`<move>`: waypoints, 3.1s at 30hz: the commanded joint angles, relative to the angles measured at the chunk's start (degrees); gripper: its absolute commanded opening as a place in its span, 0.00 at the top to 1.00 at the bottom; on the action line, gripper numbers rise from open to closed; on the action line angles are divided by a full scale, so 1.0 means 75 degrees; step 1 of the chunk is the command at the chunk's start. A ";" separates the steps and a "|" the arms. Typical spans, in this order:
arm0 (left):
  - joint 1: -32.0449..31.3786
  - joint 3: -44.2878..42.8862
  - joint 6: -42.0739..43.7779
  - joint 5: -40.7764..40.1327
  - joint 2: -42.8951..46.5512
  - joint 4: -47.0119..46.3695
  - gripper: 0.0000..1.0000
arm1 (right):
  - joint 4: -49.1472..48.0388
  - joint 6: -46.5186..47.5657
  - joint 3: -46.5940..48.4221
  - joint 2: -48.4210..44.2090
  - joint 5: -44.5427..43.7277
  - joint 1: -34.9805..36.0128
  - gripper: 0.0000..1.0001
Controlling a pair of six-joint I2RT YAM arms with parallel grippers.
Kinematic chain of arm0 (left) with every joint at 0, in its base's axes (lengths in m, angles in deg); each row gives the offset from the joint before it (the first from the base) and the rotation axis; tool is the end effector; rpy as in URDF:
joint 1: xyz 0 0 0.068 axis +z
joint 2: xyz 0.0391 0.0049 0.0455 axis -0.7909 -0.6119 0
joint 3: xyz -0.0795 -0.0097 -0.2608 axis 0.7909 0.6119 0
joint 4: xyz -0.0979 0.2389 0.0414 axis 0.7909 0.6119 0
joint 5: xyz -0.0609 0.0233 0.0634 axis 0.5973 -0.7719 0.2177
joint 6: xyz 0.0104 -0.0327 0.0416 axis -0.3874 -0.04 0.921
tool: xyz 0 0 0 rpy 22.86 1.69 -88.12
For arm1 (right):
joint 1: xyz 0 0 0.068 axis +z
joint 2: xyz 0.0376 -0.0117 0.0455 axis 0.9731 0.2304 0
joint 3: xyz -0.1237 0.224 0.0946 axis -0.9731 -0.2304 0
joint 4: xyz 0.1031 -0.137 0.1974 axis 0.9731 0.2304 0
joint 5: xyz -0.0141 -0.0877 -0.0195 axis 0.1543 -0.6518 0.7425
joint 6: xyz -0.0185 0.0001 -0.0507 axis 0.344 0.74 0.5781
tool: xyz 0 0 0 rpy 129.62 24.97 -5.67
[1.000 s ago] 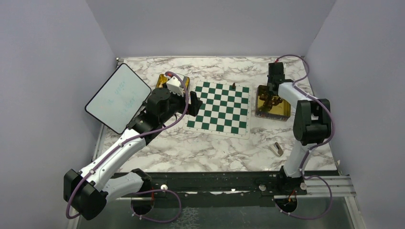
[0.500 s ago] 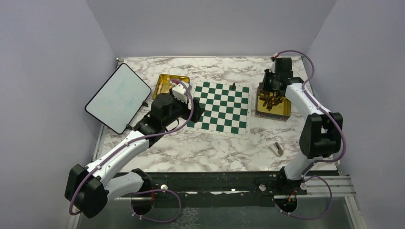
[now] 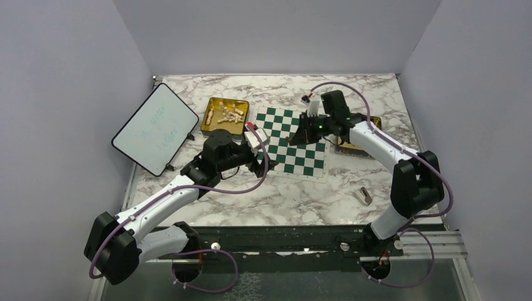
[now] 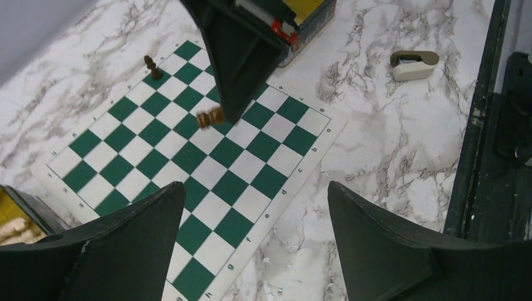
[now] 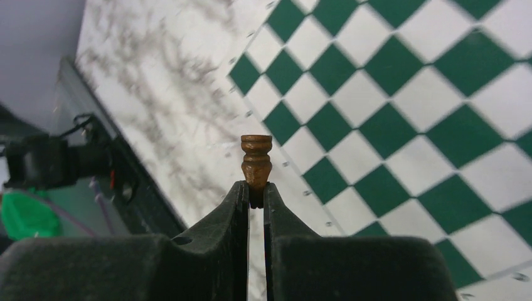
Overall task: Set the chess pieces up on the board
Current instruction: Place the chess piece on the chessboard.
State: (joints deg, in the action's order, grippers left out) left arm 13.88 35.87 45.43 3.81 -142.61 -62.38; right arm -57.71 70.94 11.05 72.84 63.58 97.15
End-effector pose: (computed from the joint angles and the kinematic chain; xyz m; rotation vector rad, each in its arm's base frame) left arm 0.1856 -0.1649 0.2859 0.9785 1.5720 -0.7489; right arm 0.3284 0.1434 0.2569 -0.4560 2.3714 0.9595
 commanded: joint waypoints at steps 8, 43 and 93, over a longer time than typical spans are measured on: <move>-0.0468 0.0111 0.3800 0.1921 0.0413 0.0720 0.18 | -0.0753 0.0070 -0.1044 -0.1103 0.2667 0.0569 0.92; -0.1122 -0.0646 0.5780 0.0852 -0.0476 0.1737 0.51 | -0.0720 0.0144 -0.1047 -0.1579 0.3075 0.1151 0.92; -0.1116 -0.0908 -0.0018 -0.1942 -0.0974 0.0553 0.01 | -0.1776 -0.1894 -0.2005 -0.2921 -0.3774 0.1150 0.95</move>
State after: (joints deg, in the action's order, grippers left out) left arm 5.40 29.99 46.94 -4.58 -150.94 -60.46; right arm -75.50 52.14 -8.14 50.15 47.95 105.85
